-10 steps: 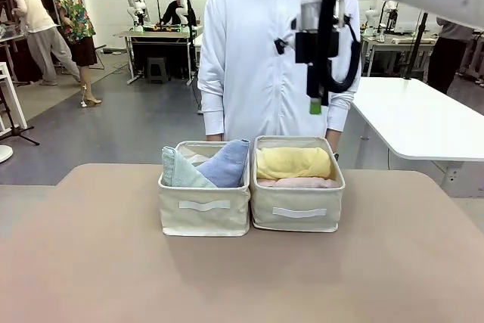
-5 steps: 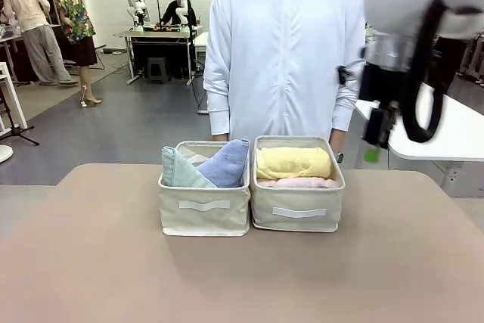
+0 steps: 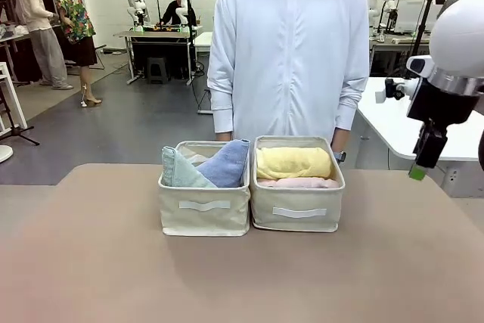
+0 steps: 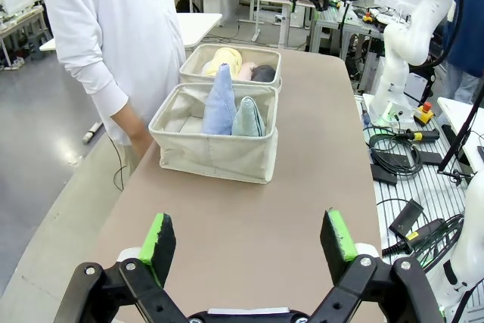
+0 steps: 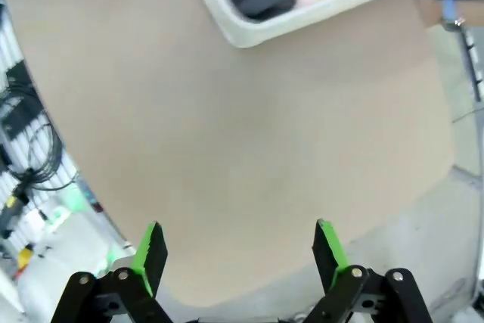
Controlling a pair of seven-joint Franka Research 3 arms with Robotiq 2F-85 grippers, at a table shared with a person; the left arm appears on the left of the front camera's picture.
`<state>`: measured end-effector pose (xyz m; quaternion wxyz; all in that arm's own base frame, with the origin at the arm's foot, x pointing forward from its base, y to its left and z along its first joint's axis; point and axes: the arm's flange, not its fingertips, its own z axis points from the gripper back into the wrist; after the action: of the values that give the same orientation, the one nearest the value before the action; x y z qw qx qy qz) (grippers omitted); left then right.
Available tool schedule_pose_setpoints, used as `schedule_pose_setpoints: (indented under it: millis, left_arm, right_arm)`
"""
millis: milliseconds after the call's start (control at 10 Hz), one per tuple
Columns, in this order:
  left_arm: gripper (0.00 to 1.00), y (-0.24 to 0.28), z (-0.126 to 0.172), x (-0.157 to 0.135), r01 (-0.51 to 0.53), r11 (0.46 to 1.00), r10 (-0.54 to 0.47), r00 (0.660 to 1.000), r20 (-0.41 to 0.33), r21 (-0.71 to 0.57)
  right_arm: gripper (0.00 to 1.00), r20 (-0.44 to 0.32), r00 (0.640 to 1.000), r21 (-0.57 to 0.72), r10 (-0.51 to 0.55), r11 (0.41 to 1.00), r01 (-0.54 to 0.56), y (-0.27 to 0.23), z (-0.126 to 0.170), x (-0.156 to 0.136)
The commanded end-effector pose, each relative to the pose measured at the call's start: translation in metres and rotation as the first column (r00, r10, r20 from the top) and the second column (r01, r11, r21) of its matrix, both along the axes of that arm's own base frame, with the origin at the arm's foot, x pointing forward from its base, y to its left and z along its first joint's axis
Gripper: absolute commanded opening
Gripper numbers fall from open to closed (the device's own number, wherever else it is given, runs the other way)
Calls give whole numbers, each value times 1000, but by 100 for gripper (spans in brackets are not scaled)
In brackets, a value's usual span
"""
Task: Sort the towels based on their folding style.
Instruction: Pick up another triangle-folded towel from the table and place it in the left Fabric basket.
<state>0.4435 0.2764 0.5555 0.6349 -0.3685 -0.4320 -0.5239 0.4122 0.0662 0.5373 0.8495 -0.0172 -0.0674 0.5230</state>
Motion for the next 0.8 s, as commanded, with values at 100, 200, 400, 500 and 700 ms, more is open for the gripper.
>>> schedule_pose_setpoints:
  millis: [100,200,400,500,700]
  left_arm:
    - [100,-1,1,-3,-2,1000,2,1000,-3,12]
    - [100,-1,1,-3,-2,1000,2,1000,-3,12]
    - [100,-1,1,-3,-2,1000,2,1000,-3,12]
    - [100,-1,1,-3,-2,1000,2,1000,-3,12]
    - [100,-1,1,-3,-2,1000,2,1000,-3,12]
  right_arm:
    - [100,0,1000,0,0,1000,0,0,0,0]
    - [100,0,1000,0,0,1000,0,0,0,0]
    - [100,0,1000,0,0,1000,0,0,0,0]
    - [100,0,1000,0,0,1000,0,0,0,0]
    - [100,0,1000,0,0,1000,0,0,0,0]
